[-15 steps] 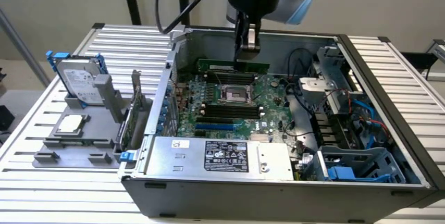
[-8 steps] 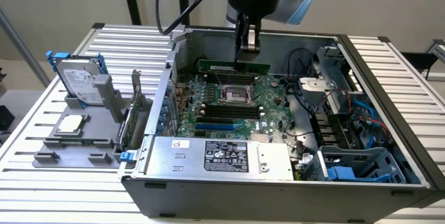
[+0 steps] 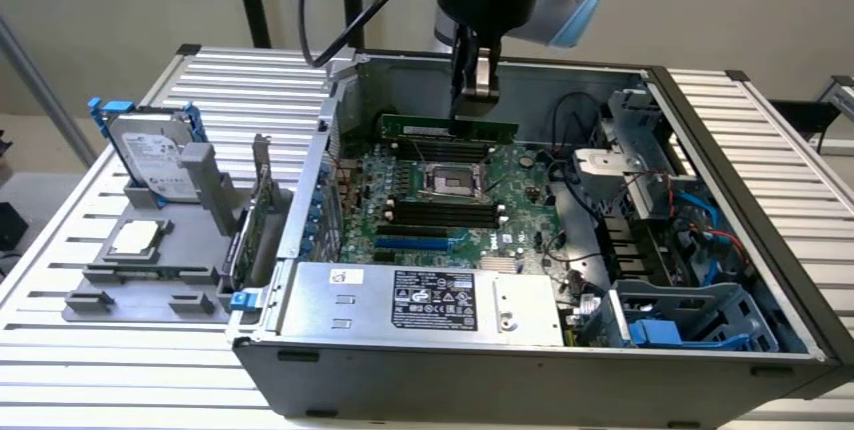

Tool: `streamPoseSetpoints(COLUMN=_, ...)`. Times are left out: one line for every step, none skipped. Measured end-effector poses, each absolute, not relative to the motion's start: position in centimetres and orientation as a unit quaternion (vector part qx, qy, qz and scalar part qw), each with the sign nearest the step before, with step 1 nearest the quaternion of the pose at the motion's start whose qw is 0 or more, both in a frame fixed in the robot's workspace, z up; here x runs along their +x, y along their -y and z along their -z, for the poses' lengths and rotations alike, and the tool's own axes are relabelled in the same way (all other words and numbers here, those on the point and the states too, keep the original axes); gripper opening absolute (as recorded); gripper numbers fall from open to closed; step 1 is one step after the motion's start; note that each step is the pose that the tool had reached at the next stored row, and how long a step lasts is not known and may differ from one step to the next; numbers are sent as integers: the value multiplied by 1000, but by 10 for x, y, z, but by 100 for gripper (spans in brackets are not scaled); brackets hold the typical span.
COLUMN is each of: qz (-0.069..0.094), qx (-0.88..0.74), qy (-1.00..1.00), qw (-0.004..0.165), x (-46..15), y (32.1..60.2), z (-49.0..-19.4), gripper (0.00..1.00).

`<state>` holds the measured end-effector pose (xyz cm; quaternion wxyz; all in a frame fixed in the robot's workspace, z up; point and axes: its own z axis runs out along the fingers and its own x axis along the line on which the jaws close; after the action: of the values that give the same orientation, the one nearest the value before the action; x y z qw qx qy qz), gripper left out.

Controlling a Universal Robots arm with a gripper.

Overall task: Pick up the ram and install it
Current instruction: 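Insert the ram into the slot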

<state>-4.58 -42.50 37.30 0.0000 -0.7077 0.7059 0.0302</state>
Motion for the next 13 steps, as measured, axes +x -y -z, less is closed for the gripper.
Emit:
streamPoseSetpoints(qz=-30, qx=-708, qy=-706, qw=0, x=-46, y=425, z=-373, gripper=14)
streamPoseSetpoints(qz=-30, qx=-708, qy=-706, qw=0, x=-46, y=424, z=-372, gripper=14)
streamPoseSetpoints(qz=-30, qx=-708, qy=-706, qw=0, x=-46, y=423, z=-371, gripper=14)
streamPoseSetpoints(qz=-30, qx=-708, qy=-706, qw=0, x=-46, y=421, z=-370, gripper=14)
streamPoseSetpoints(qz=-30, qx=-708, qy=-706, qw=0, x=-46, y=419, z=-368, gripper=14)
streamPoseSetpoints(qz=-30, qx=-708, qy=-706, qw=0, x=-46, y=415, z=-366, gripper=14)
streamPoseSetpoints(qz=-30, qx=-708, qy=-706, qw=0, x=-46, y=412, z=-364, gripper=14)
streamPoseSetpoints(qz=-30, qx=-708, qy=-706, qw=0, x=-46, y=407, z=-363, gripper=14)
streamPoseSetpoints(qz=-30, qx=-708, qy=-706, qw=0, x=-46, y=403, z=-361, gripper=14)
streamPoseSetpoints(qz=-29, qx=-708, qy=-706, qw=0, x=-46, y=400, z=-360, gripper=14)
streamPoseSetpoints(qz=-29, qx=-708, qy=-706, qw=0, x=-46, y=398, z=-358, gripper=14)
streamPoseSetpoints(qz=-29, qx=-708, qy=-706, qw=-1, x=-46, y=397, z=-356, gripper=14)
streamPoseSetpoints(qz=-29, qx=-708, qy=-706, qw=-1, x=-46, y=396, z=-354, gripper=14)
